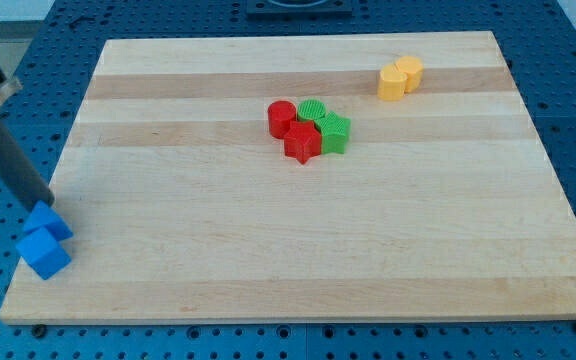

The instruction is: Point at the yellow hexagon

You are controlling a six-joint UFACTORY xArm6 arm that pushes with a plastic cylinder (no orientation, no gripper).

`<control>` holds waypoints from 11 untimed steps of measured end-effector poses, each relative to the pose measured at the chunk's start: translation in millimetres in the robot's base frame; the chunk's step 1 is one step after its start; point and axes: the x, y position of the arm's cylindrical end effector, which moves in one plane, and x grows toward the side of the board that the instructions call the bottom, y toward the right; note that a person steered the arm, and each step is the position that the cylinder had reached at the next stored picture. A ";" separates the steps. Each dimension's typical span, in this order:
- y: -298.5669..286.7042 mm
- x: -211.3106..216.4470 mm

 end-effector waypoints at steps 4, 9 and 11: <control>94.3 -111.3; 423.1 -276.2; 452.6 -225.1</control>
